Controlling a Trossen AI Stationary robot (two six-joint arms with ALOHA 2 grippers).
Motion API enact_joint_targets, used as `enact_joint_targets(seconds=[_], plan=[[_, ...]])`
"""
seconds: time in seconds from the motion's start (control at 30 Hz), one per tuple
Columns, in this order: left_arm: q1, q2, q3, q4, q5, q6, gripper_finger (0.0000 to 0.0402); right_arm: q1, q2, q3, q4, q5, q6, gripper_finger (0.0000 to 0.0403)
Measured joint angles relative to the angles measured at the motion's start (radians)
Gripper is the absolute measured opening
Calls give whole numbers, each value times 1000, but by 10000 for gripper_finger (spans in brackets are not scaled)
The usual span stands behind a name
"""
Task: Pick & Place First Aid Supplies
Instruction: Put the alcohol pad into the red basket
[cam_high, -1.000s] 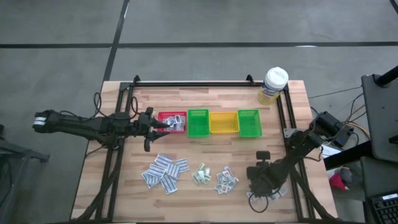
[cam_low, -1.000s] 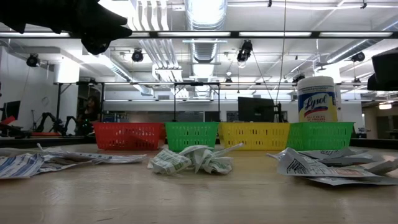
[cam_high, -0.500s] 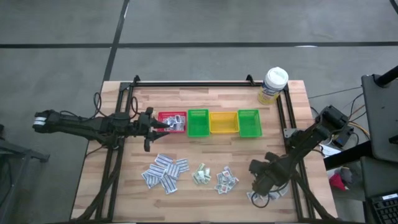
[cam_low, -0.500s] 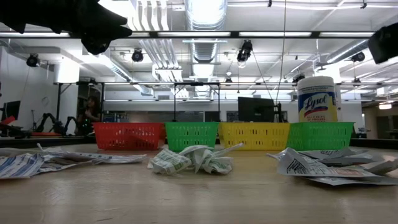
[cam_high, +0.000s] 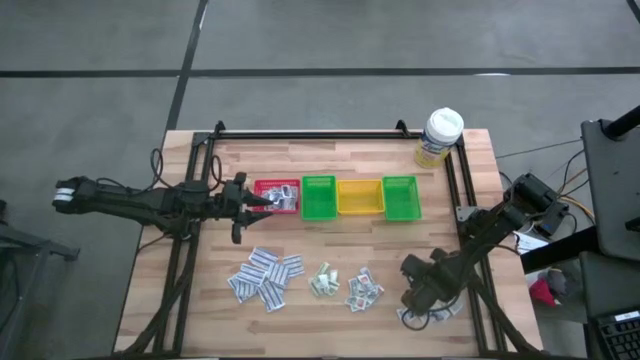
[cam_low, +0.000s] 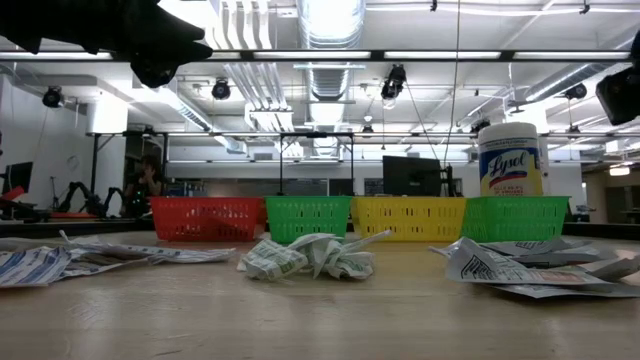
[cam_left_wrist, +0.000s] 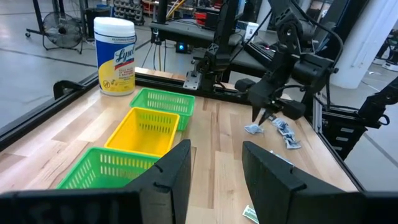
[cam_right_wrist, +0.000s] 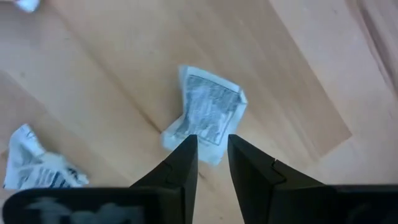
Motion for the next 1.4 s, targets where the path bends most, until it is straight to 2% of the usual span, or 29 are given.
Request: enact_joint_targets(seconds=[0.5, 0.77, 1.2, 1.4], plan=[[0, 0, 0, 0, 0, 0, 138, 0, -1, -80, 64, -1, 118, 88], [0, 0, 0, 0, 0, 0, 138, 0, -4, -105, 49, -4, 149, 72], [0, 0, 0, 0, 0, 0, 138, -5, -1, -113, 34, -44, 132, 68], [0, 0, 0, 0, 0, 0, 138, -5, -5, -142, 88, -45, 113, 47]])
